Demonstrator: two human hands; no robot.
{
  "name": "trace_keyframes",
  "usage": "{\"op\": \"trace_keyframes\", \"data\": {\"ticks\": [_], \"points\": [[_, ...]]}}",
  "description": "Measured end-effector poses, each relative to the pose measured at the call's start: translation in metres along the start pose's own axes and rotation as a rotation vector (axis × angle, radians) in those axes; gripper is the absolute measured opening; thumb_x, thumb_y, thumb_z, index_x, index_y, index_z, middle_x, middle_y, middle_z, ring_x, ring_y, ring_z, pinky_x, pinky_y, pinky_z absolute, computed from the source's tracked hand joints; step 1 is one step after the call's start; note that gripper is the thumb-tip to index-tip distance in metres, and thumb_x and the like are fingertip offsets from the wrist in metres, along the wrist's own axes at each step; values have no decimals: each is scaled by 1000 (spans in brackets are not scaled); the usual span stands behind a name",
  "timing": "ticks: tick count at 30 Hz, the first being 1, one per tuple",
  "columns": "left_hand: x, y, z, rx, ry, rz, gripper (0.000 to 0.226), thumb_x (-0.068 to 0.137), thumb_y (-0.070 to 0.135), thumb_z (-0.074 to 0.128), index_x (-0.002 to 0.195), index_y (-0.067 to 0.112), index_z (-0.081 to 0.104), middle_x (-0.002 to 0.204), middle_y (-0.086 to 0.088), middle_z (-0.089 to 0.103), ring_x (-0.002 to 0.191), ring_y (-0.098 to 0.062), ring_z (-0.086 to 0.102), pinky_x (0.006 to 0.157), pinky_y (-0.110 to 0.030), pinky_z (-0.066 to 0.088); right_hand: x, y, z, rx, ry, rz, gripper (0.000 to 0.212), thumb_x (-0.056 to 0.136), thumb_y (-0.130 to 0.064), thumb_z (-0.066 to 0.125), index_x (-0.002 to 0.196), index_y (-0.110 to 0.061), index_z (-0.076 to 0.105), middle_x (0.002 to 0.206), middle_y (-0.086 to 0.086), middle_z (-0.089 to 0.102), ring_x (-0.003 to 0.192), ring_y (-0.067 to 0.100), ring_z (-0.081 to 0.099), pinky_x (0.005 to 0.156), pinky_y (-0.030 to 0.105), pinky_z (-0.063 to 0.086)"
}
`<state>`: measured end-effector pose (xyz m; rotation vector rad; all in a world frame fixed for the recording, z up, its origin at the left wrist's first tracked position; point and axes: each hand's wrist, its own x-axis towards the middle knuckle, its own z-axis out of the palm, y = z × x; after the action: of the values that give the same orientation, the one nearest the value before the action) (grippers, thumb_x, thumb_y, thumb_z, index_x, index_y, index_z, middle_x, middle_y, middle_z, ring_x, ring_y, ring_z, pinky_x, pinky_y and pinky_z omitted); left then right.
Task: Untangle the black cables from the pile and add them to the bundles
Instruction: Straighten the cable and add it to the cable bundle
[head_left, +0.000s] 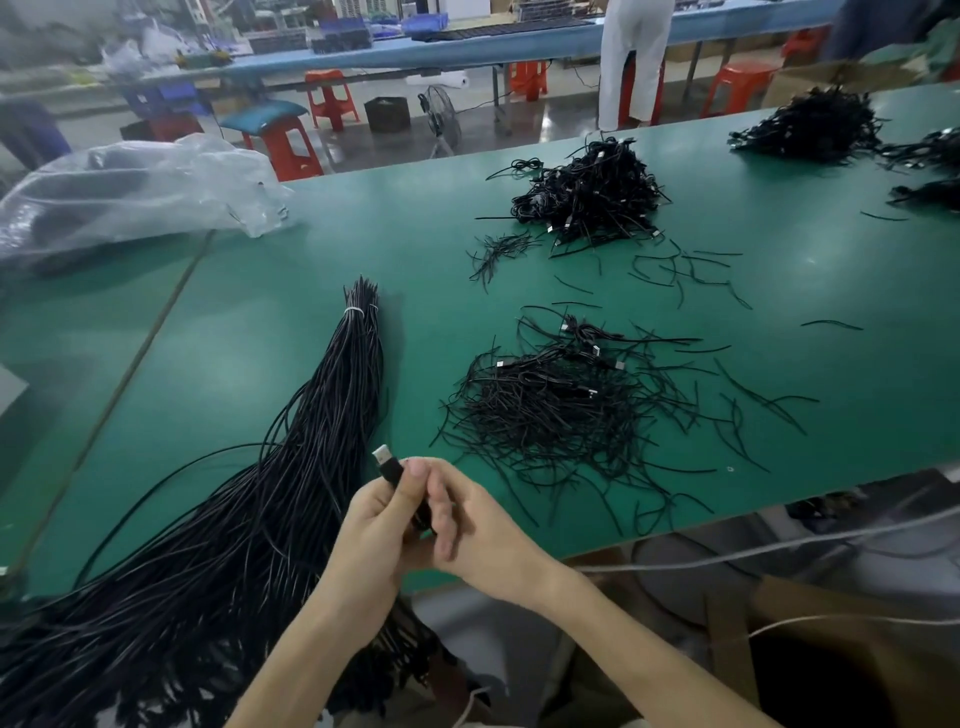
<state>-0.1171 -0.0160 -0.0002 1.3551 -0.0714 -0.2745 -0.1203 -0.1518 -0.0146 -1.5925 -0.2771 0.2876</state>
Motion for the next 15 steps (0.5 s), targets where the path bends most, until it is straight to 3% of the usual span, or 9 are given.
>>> {"op": "trace_keyframes", "data": {"ticks": [2, 3, 5, 8, 11, 15], "points": [[3, 5, 1, -37, -109, 9, 46, 101, 44, 57, 71, 10, 62, 63, -14, 59, 63, -21, 64, 66, -28, 56, 0, -2, -3, 64, 65, -8, 43, 89, 18, 56, 128, 0, 55, 80, -2, 50, 75, 10, 47, 75, 28, 46], [4, 8, 0, -69, -148, 1, 43, 100, 40, 55, 74, 8, 65, 69, -17, 63, 70, -25, 68, 71, -30, 58, -1, -3, -6, 61, 95, -14, 41, 90, 19, 56, 127, 2, 57, 81, 3, 55, 76, 13, 53, 80, 31, 53], [7, 13, -3, -100, -227, -13, 39, 103, 34, 55, 86, 2, 70, 86, -24, 70, 90, -35, 72, 83, -37, 59, -2, -7, -12, 2, 150, -52, 39, 87, 17, 60, 122, 0, 62, 92, 23, 62, 86, 28, 62, 95, 52, 56], [10, 17, -9, -46, -364, 16, 31, 105, 30, 59, 107, 1, 70, 109, -27, 70, 113, -42, 67, 98, -38, 54, -4, -11, -16, 15, 168, -105, 33, 82, 7, 72, 113, 0, 64, 100, 35, 59, 91, 21, 60, 96, 60, 51], [12, 21, -14, 30, -465, 45, 21, 107, 22, 55, 111, 4, 66, 117, -25, 68, 121, -40, 61, 105, -39, 49, -6, -10, -16, 37, 175, -116, 35, 82, -8, 80, 114, -13, 67, 103, 31, 63, 91, 24, 62, 96, 58, 52], [12, 25, -20, 204, -502, 40, 25, 110, 19, 48, 114, 0, 63, 120, -23, 68, 124, -38, 61, 108, -40, 47, -10, -9, -15, 16, 171, -103, 37, 83, -8, 80, 116, -18, 67, 104, 18, 70, 94, 21, 67, 94, 52, 55]]}}
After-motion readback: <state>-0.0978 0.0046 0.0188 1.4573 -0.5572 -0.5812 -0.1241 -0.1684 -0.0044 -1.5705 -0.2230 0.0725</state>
